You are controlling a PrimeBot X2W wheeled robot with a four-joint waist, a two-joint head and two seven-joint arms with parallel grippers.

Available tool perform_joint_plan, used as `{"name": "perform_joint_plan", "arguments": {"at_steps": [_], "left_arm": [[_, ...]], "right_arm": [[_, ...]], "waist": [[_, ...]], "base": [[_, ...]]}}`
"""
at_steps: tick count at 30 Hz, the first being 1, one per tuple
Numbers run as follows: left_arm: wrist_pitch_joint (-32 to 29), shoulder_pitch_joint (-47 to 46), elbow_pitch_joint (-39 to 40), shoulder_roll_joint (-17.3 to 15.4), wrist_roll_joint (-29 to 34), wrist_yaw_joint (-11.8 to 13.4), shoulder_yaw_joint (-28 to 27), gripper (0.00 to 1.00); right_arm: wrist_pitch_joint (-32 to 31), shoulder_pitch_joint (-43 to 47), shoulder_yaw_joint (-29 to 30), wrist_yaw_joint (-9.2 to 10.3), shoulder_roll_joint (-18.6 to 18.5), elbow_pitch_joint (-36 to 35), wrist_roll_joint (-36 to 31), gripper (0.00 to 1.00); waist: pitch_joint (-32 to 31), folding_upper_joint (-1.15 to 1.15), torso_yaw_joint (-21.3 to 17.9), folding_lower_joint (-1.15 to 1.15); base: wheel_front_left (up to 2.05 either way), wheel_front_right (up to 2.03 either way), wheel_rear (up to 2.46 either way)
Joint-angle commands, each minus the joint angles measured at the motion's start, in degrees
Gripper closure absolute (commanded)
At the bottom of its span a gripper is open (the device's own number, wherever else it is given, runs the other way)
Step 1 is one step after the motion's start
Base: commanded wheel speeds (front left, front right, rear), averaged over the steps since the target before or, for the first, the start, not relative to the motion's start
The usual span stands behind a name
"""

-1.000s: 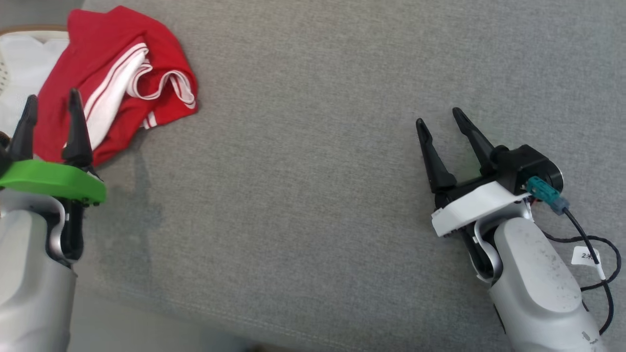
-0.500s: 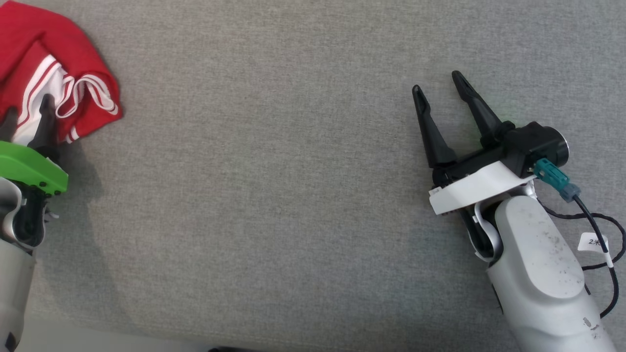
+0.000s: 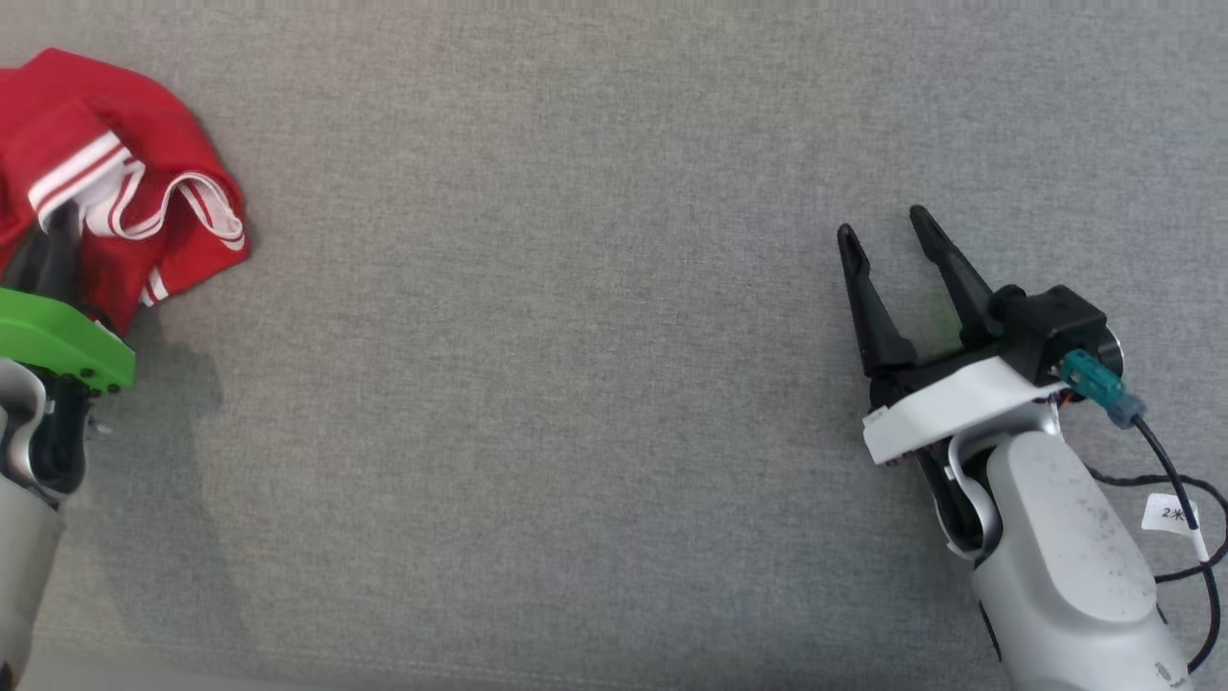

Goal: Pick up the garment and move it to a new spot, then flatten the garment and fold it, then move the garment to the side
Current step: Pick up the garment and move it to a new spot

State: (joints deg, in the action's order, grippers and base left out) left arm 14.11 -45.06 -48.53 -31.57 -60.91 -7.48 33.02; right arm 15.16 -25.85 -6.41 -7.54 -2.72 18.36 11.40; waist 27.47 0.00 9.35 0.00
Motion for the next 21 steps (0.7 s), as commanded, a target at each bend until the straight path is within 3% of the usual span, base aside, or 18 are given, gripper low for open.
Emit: {"name": "perform_joint_plan", "arguments": {"at_steps": [1, 5, 8, 14, 21], "left_arm": [[0.7, -1.1, 1.4, -1.2, 0.8, 0.0, 0.0, 1.00], [1.2, -2.5, 7.8, -2.5, 4.2, 0.0, -2.2, 1.00], [1.1, -0.8, 13.1, -1.4, 7.3, 0.0, -5.1, 1.00], [1.1, 1.8, 22.8, 2.0, 12.1, 0.0, -6.1, 1.00], [1.1, 2.9, 29.2, 8.8, 14.6, 0.0, -0.8, 1.00]], "right_arm": [[0.0, 1.7, 0.2, 0.11, -0.4, 0.6, 0.6, 0.00], [0.0, 3.6, 0.5, 0.11, -0.3, 0.7, 2.2, 0.00], [0.0, 5.1, 0.1, 0.10, -0.3, 0.8, 3.4, 0.00], [0.0, 7.8, -1.0, 0.10, -0.3, 0.9, 5.6, 0.00], [0.0, 9.1, -2.0, 0.09, -0.3, 0.4, 7.3, 0.00]], "waist": [[-3.2, 0.00, -0.5, 0.00], [-6.3, 0.00, -1.6, 0.00], [-8.5, 0.00, -3.1, 0.00], [-12.2, 0.00, -8.4, 0.00], [-13.3, 0.00, -16.7, 0.00]], "base": [[0.00, 0.00, 0.00], [0.00, 0.00, 0.00], [0.00, 0.00, 0.00], [0.00, 0.00, 0.00], [0.00, 0.00, 0.00]]}}
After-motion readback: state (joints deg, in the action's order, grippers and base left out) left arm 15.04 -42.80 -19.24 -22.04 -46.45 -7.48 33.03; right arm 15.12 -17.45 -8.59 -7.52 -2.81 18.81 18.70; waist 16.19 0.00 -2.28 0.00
